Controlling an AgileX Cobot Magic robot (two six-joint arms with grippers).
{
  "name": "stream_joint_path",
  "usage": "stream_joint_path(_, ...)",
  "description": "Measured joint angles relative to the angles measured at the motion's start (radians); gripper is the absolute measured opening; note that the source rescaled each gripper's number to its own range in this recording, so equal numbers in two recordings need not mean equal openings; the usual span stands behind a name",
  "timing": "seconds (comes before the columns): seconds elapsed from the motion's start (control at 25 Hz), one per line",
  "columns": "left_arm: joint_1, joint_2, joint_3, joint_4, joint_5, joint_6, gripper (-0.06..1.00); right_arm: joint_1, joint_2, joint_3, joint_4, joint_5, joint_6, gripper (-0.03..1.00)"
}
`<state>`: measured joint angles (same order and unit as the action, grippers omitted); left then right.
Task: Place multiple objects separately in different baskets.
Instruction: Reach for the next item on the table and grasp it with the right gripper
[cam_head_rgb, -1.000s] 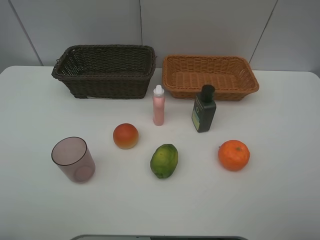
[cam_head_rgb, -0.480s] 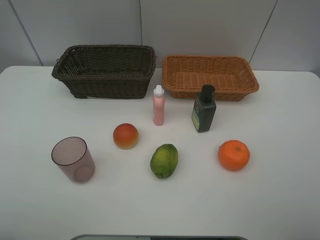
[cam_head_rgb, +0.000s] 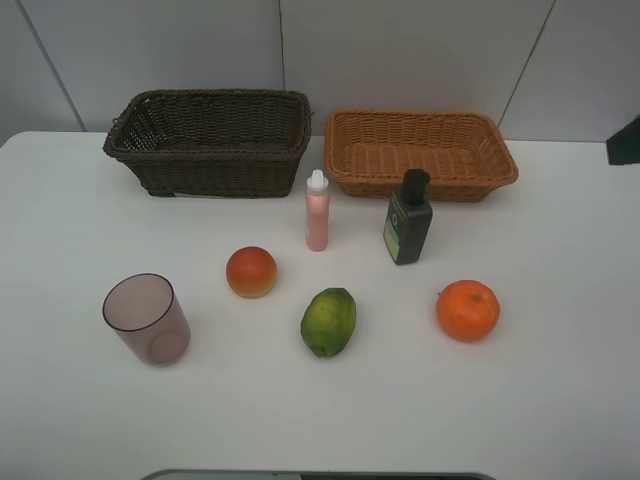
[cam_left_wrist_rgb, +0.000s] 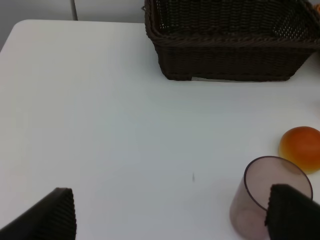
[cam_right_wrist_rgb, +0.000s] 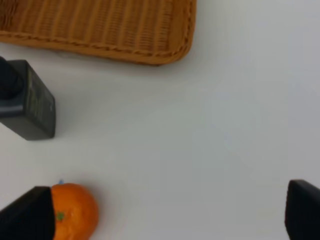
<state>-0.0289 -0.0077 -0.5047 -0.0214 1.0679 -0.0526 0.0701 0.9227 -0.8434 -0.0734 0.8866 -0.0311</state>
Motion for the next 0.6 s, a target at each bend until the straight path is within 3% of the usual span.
stream_joint_path(0.2,0.000,0.000,0.000,0.000,0.000,0.000,0.98,0.049,0.196,-0.061,0.012,0.004,0.000,0.95)
stream_joint_path(0.48,0.000,0.000,0.000,0.000,0.000,0.000,0.98,0.052,0.278,-0.065,0.131,0.008,0.001,0.95)
stream_joint_path(0.6,0.000,0.000,0.000,0.000,0.000,0.000,0.98,0.113,0.336,-0.070,0.103,0.031,0.110,0.95)
